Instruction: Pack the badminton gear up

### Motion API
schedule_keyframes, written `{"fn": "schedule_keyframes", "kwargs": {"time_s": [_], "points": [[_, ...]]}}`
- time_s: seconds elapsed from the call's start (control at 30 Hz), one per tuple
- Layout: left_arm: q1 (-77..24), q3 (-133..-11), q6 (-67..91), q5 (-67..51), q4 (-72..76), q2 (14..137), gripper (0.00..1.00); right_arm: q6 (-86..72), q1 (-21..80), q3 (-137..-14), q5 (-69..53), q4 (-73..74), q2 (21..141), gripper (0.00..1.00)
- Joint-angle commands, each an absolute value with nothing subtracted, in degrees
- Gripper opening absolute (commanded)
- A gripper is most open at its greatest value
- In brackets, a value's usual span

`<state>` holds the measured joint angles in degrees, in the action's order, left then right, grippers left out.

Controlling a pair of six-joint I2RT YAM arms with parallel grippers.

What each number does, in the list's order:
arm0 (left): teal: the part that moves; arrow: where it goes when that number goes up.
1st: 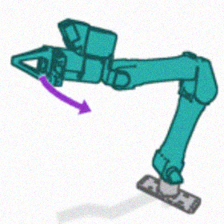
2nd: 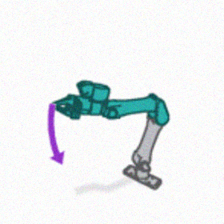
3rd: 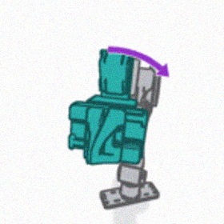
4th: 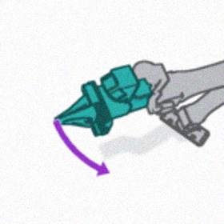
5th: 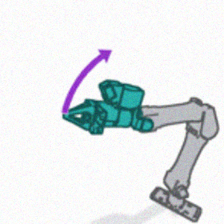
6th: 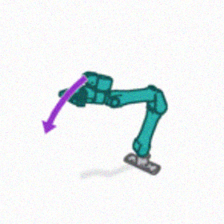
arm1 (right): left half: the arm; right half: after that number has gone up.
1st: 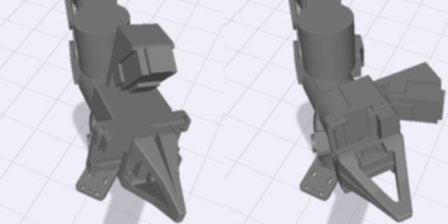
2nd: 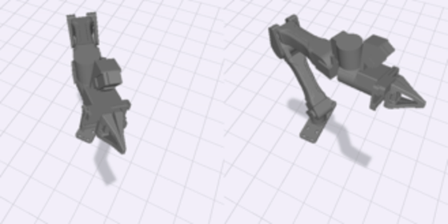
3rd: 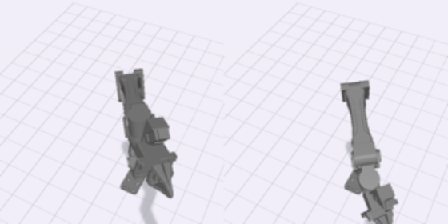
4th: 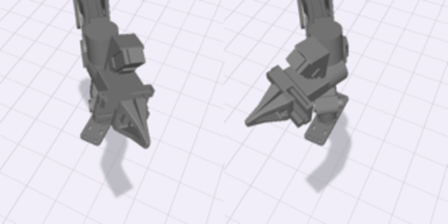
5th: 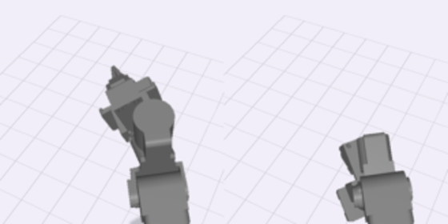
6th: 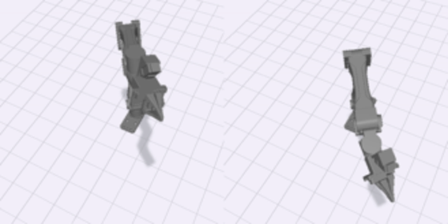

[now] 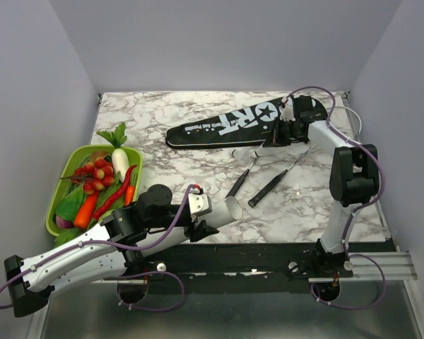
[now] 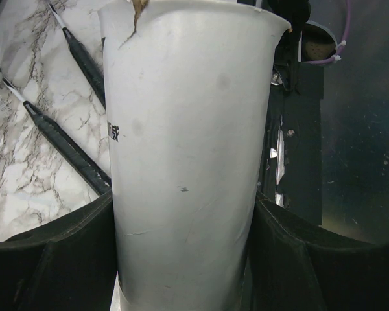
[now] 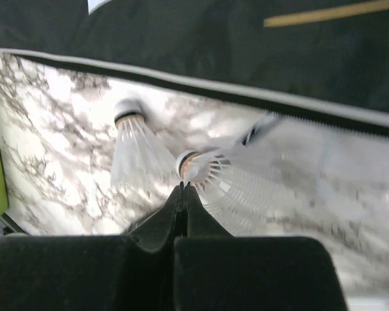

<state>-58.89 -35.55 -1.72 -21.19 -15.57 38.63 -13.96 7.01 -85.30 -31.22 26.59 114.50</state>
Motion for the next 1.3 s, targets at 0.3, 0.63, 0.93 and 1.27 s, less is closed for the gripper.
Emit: {"fn": "schedule_keyframes", "kwargs": {"time_s": [0.3, 0.63, 0.93, 1.27], "points": [[-59.33, -35.51, -0.18, -21.27, -15.12, 39.55, 0.0, -14.94, 14.58, -69.79, -25.4, 31.18, 70.0, 0.0], [-59.41, -35.33, -0.18, -21.44, -14.59, 39.9, 0.0, -14.15, 24.16, -70.31, -35.94, 43.23, 53.36, 0.01], [-59.41, -35.33, -0.18, -20.39, -14.33, 39.81, 0.0, -16.08, 29.44, -67.77, -40.43, 46.5, 47.03, 0.01], [-59.41, -35.33, 1.32, -19.51, -14.06, 39.99, 0.0, -21.62, 39.09, -62.41, -37.89, 38.59, 47.28, 0.01]]}}
